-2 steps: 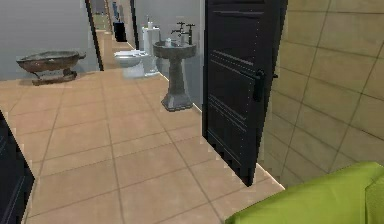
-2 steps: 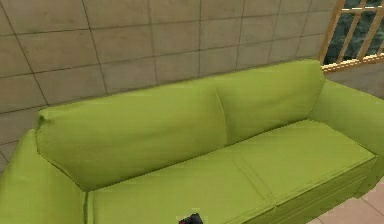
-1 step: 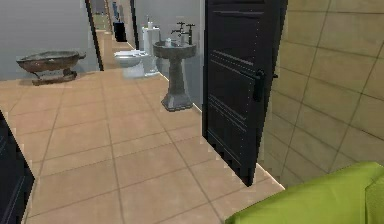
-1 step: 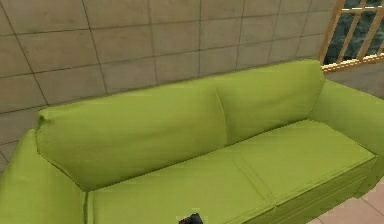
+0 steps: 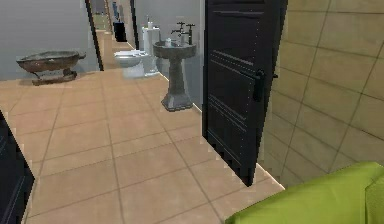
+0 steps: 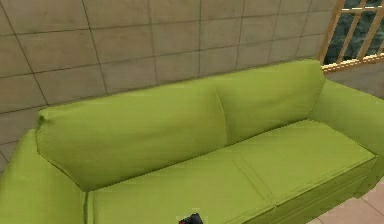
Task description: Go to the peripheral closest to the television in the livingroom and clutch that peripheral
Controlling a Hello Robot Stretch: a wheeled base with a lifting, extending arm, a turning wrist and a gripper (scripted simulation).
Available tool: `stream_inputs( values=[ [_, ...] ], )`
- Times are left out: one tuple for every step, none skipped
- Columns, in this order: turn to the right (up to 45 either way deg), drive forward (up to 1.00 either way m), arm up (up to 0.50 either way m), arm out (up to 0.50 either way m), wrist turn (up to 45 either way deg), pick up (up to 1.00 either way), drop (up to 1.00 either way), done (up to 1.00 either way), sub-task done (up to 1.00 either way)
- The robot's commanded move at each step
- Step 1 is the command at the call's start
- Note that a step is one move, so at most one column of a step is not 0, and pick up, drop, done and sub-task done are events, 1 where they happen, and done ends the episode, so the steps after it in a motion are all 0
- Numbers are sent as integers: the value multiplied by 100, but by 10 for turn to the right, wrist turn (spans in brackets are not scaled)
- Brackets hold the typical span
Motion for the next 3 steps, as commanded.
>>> stream_inputs(
  values=[
    [0,0,0,14,0,0,0,0,0],
    [0,0,0,0,450,0,0,0,0],
    [0,0,0,0,450,0,0,0,0]
  ],
)
